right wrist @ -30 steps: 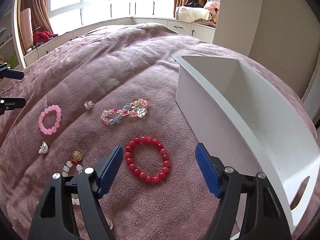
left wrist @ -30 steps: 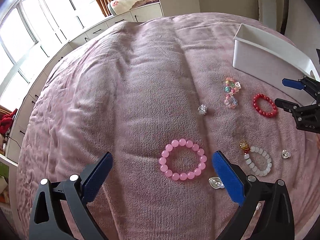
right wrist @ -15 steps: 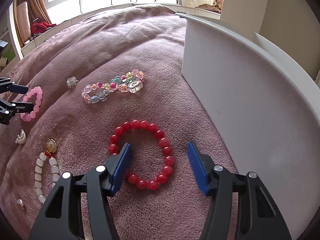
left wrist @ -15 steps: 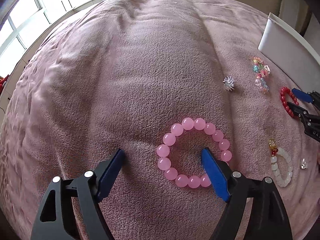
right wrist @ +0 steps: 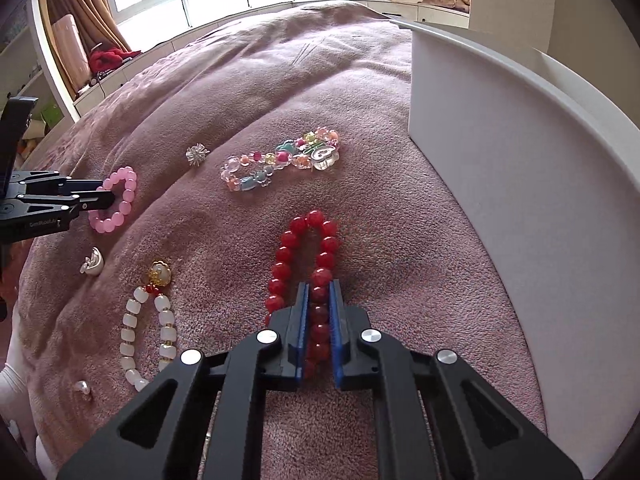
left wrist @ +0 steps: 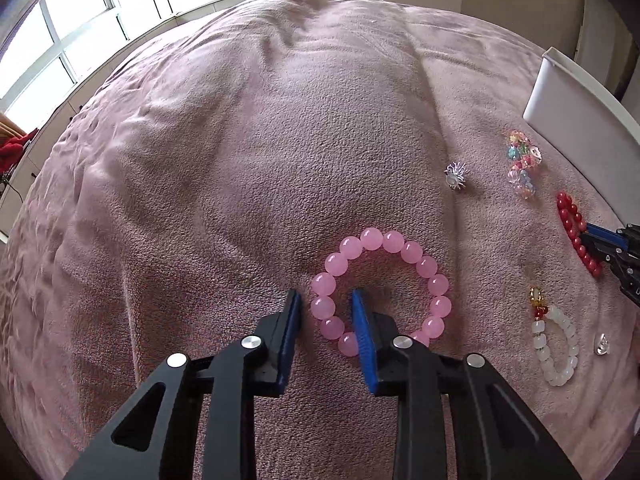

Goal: Organize jewelry
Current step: 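Carry both bracelets into the white box and open both tools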

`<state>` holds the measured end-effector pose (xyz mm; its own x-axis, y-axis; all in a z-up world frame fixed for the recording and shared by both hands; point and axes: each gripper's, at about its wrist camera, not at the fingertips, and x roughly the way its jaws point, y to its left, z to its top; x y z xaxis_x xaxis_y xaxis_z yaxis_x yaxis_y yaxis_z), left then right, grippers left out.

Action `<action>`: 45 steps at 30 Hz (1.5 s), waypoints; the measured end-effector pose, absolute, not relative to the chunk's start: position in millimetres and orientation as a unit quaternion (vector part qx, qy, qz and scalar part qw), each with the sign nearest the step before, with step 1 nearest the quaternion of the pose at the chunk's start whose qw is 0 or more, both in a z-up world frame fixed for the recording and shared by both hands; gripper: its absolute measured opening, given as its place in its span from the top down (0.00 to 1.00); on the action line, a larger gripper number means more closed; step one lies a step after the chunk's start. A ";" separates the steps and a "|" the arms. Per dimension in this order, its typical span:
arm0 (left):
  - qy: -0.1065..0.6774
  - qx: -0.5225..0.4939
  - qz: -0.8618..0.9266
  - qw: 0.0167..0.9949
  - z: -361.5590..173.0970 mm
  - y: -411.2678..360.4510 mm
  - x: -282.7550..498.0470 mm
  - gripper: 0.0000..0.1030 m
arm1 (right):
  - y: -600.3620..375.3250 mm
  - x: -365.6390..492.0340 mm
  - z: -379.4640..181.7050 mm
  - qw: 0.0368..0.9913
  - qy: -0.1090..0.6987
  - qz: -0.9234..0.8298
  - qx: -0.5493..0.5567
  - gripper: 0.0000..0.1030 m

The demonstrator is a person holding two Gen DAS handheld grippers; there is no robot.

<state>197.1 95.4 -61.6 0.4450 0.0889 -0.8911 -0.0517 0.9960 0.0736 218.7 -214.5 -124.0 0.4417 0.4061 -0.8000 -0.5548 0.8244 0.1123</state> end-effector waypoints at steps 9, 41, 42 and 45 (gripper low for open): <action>0.499 -0.029 -0.007 0.866 -32.7 90.7 181.1 0.84 | -218.0 197.9 -70.0 0.865 0.391 0.309 -0.056 0.90; 0.357 -0.080 -0.156 0.917 115.7 -110.7 261.9 0.84 | -370.0 204.8 45.2 0.951 0.264 0.158 0.018 0.90; 0.361 -0.084 -0.159 0.915 112.9 -119.6 267.5 0.84 | -377.5 206.3 44.1 0.952 0.266 0.150 0.022 0.90; 0.368 -0.092 -0.159 0.912 104.0 -144.4 284.9 0.84 | -396.8 210.6 38.4 0.952 0.273 0.135 0.036 0.90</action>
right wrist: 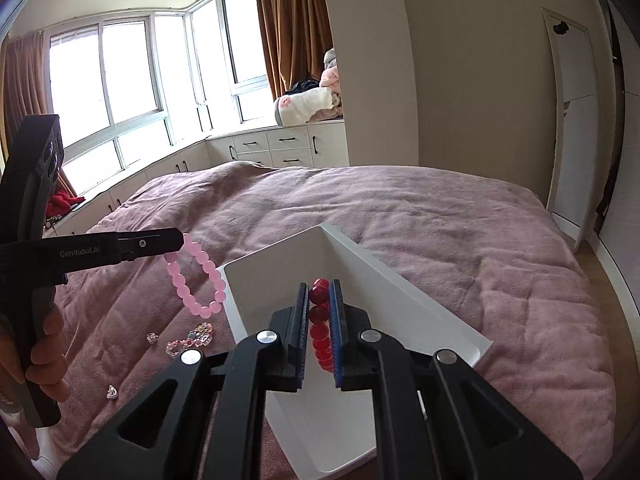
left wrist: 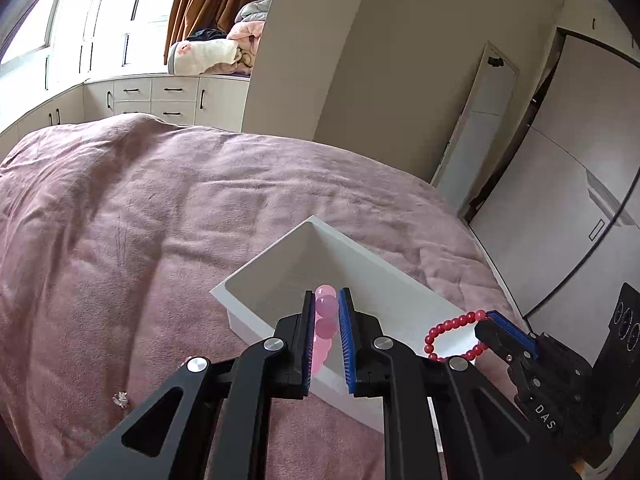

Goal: Organize jewelry
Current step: 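Carry both bracelets into the white box and open both tools, then move both open tools back over the remaining jewelry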

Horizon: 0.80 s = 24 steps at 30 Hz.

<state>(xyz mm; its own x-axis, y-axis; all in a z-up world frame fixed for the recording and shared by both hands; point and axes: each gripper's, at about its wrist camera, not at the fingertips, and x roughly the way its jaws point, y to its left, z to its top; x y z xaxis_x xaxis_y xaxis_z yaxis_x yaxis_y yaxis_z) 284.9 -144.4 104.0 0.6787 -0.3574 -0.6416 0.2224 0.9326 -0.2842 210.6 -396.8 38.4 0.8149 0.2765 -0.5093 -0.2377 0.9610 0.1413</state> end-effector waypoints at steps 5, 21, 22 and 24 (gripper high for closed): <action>0.380 -0.102 -0.159 0.905 86.9 -178.7 312.9 0.84 | -407.4 218.5 25.9 0.948 0.286 0.129 0.048 0.90; 0.416 -0.053 -0.130 0.899 45.6 -196.7 345.8 0.58 | -407.0 229.9 2.2 0.946 0.300 0.113 0.039 0.48; 0.408 -0.044 -0.125 0.903 49.5 -194.0 344.0 0.53 | -406.5 229.5 2.9 0.948 0.297 0.111 0.038 0.46; 0.395 -0.031 -0.116 0.911 56.6 -186.8 340.1 0.39 | -405.3 228.8 4.8 0.949 0.293 0.114 0.036 0.46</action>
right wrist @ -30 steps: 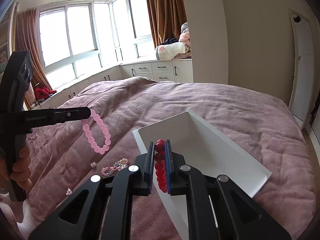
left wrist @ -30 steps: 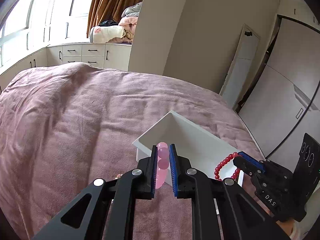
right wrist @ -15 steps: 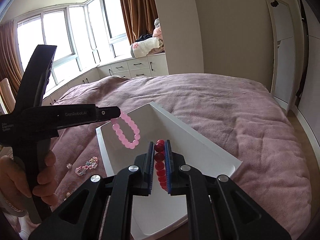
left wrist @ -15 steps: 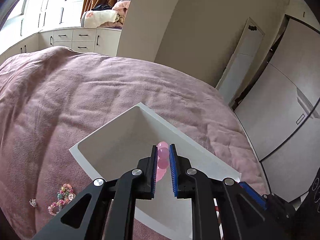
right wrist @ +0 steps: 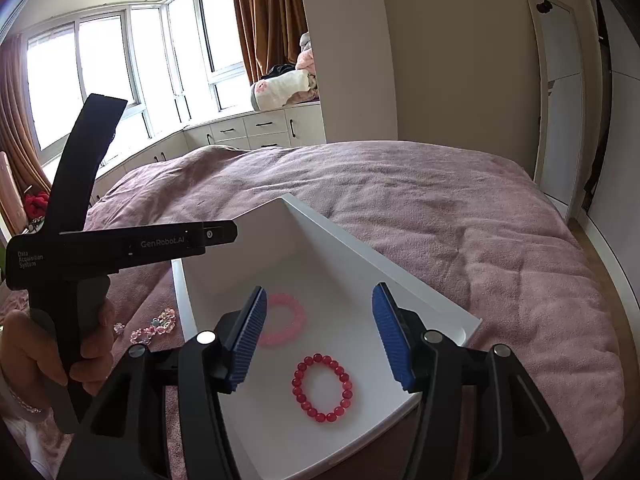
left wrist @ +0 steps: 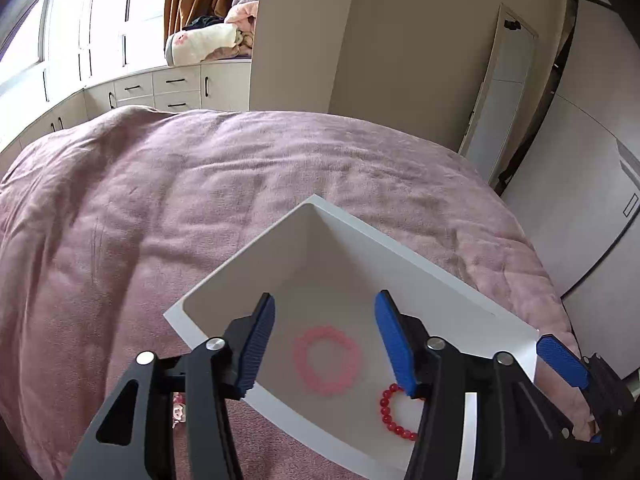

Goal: Organize jewelry
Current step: 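Move both open tools back over the remaining jewelry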

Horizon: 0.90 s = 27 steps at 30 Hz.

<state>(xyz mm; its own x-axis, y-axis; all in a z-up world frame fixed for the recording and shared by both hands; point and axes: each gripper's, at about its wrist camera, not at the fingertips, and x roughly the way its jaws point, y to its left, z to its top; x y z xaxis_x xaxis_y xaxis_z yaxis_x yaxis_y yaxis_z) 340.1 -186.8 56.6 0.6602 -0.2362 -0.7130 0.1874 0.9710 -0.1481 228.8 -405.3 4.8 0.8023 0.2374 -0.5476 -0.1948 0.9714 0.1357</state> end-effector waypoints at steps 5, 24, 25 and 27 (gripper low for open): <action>0.382 -0.005 -0.102 0.918 70.6 -164.5 330.1 0.36 | -395.1 222.6 9.4 0.953 0.279 0.120 0.024 0.46; 0.383 0.065 -0.048 0.920 82.3 -27.1 245.4 0.12 | -283.7 149.6 20.0 0.948 0.220 0.205 -0.108 0.24; 0.390 0.065 -0.042 0.918 77.4 -18.5 240.9 0.11 | -277.1 148.8 16.6 0.944 0.225 0.213 -0.112 0.22; 0.403 0.066 -0.031 0.912 68.0 -2.5 233.0 0.10 | -263.4 146.2 9.6 0.937 0.237 0.230 -0.113 0.22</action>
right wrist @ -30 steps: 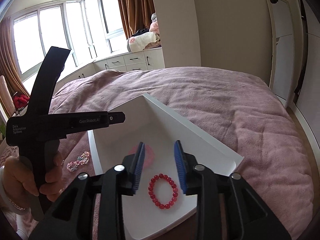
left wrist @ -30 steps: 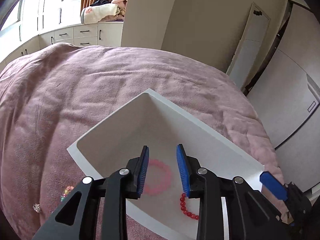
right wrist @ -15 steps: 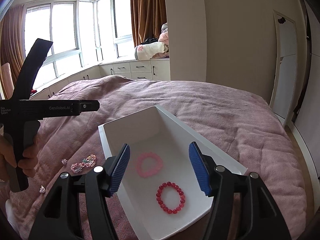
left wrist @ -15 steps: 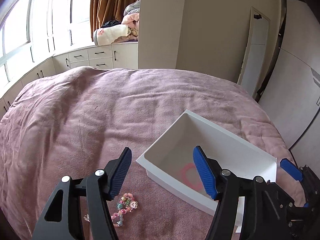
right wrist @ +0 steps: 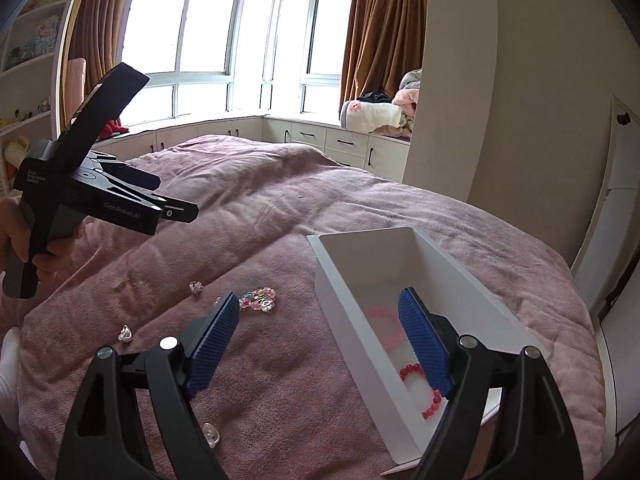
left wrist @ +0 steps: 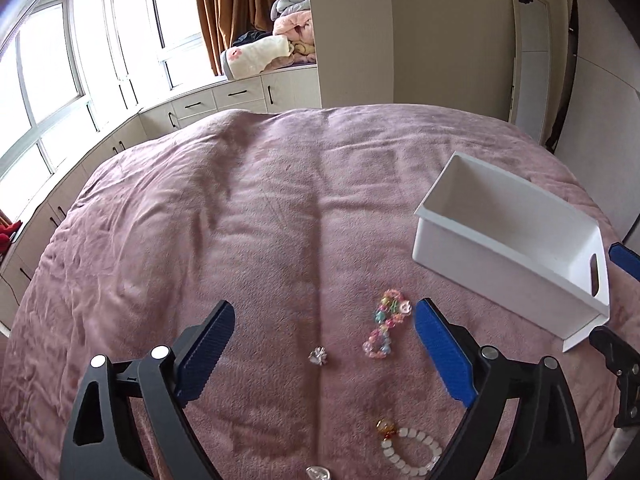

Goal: Organize jewelry
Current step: 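Move both open tools back over the remaining jewelry, then grasp the silver ingot charm with the left tool while the right tool grasps the white bead bracelet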

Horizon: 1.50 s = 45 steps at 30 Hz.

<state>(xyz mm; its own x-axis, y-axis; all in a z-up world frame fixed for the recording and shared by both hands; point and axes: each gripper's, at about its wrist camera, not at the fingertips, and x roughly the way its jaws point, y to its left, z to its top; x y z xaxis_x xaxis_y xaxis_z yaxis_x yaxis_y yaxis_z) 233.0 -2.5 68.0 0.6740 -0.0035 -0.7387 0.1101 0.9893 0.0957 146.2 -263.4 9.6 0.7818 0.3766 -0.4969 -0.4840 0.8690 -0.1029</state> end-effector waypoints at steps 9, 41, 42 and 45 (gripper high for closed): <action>0.456 0.071 -0.033 0.887 16.6 39.5 195.8 0.10 | -214.9 139.3 -38.0 0.901 0.297 0.287 -0.134 0.20; 0.516 0.143 -0.111 0.837 -75.5 23.8 147.7 0.43 | -158.3 148.4 -144.5 0.824 0.428 0.319 -0.192 0.74; 0.516 0.141 -0.114 0.837 -75.3 24.4 147.9 0.52 | -157.2 147.4 -144.5 0.821 0.430 0.324 -0.190 0.77; 0.519 0.124 -0.135 0.835 -75.6 28.8 148.8 0.67 | -155.9 147.5 -144.7 0.816 0.438 0.331 -0.183 0.86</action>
<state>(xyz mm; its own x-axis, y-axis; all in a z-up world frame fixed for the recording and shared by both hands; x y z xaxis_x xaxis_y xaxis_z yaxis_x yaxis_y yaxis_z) 148.8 28.8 -75.6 0.4251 -0.0973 -0.8999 0.3547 0.9326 0.0667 147.5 -155.9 -144.7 0.3972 0.3802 -0.8353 -0.7002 0.7139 -0.0079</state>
